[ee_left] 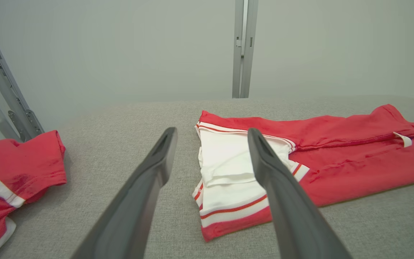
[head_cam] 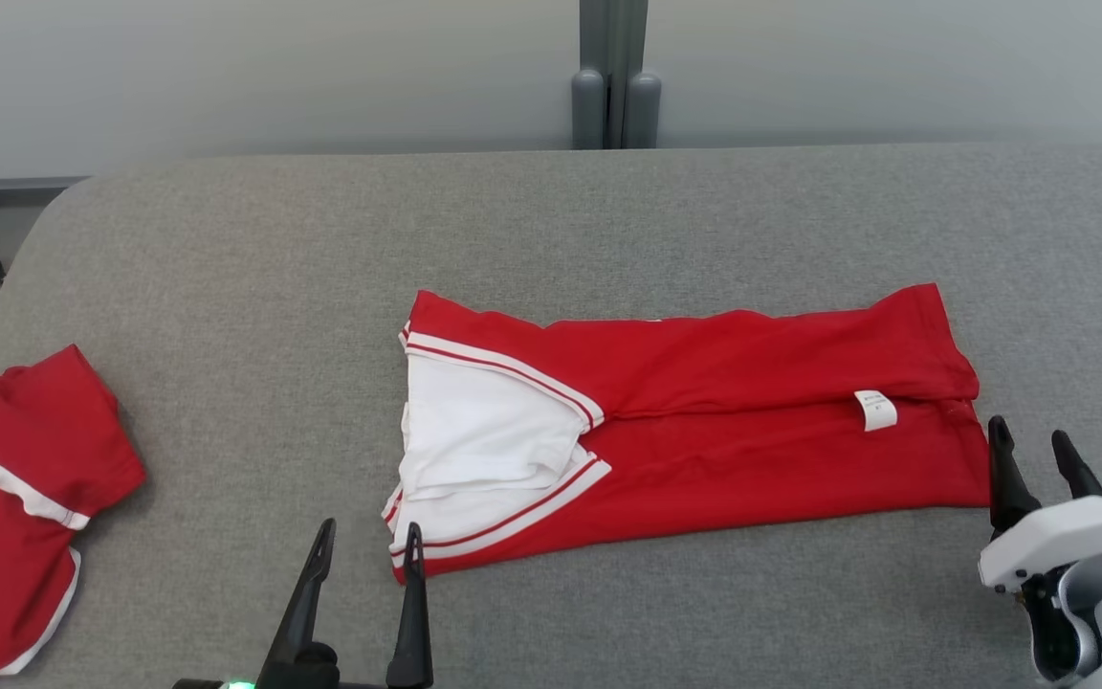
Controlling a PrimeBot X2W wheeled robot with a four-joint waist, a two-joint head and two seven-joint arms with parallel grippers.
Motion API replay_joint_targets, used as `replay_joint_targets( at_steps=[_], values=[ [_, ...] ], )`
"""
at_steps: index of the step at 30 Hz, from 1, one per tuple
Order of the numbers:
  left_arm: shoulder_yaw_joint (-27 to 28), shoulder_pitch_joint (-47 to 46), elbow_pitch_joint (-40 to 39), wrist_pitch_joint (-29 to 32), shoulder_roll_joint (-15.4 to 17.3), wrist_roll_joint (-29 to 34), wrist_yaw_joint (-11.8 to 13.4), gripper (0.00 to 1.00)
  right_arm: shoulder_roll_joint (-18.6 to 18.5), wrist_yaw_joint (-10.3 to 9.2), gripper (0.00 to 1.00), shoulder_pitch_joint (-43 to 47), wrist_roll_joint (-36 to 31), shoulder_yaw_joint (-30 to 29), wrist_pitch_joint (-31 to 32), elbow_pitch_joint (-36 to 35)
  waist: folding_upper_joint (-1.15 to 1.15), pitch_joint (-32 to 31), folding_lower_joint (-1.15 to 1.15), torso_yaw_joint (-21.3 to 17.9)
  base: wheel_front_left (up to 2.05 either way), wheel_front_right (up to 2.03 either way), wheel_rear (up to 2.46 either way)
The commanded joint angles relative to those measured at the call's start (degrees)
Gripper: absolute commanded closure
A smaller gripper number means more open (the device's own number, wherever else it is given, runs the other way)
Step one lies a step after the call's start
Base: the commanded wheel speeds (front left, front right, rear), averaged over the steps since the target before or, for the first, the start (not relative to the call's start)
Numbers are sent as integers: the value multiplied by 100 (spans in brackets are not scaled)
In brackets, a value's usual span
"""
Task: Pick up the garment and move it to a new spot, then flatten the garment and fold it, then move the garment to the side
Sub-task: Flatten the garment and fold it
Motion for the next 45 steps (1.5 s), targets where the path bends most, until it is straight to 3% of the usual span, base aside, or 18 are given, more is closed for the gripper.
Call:
replay_joint_targets(
  at_steps=[1, 10, 20, 21, 22, 23, 29, 41, 45],
  values=[
    [-13, -59, 12, -3, -23, 66, -46, 0, -36, 0, 0, -243, -16, -76, 125, 153, 0, 127, 0, 123, 0, 0, 0],
    [-118, -323, 236, -3, -145, 108, -135, 0, -157, 0, 0, -1424, -569, -536, 851, 1500, 0, 424, 0, 442, 0, 0, 0],
    [-145, -451, 268, -3, -189, 24, -65, 0, 35, 1, 0, -1713, -1132, -914, 759, 2492, 0, 602, 0, 534, 0, 0, 0],
    [-130, -454, 261, -3, -191, 19, -57, 0, 74, 1, 6, -1704, -1155, -896, 756, 2535, 0, 615, 0, 524, 0, 0, 0],
    [-120, -462, 259, -3, -191, 14, -49, 0, 115, 1, 57, -1700, -1149, -878, 746, 2584, 0, 626, 0, 513, 0, 0, 0],
    [-114, -468, 258, -3, -192, 15, -51, 0, 138, 1, 100, -1704, -1138, -871, 730, 2613, 0, 632, 0, 502, 0, 0, 0],
    [-104, -519, 251, -3, -193, 11, -54, 0, -36, -12, 100, -1780, -1189, -750, 562, 2689, 0, 671, 0, 438, 0, 0, 0],
    [22, -566, 233, -3, -191, 198, -184, 0, -1169, -6, 100, -2128, -2239, -811, 360, 2558, 0, 737, 0, 148, 0, 0, 0],
    [82, -590, 233, -3, -191, 234, -236, 0, -1262, -5, 100, -2269, -2429, -836, 431, 2311, 0, 735, 0, 35, 0, 0, 0]
  ],
)
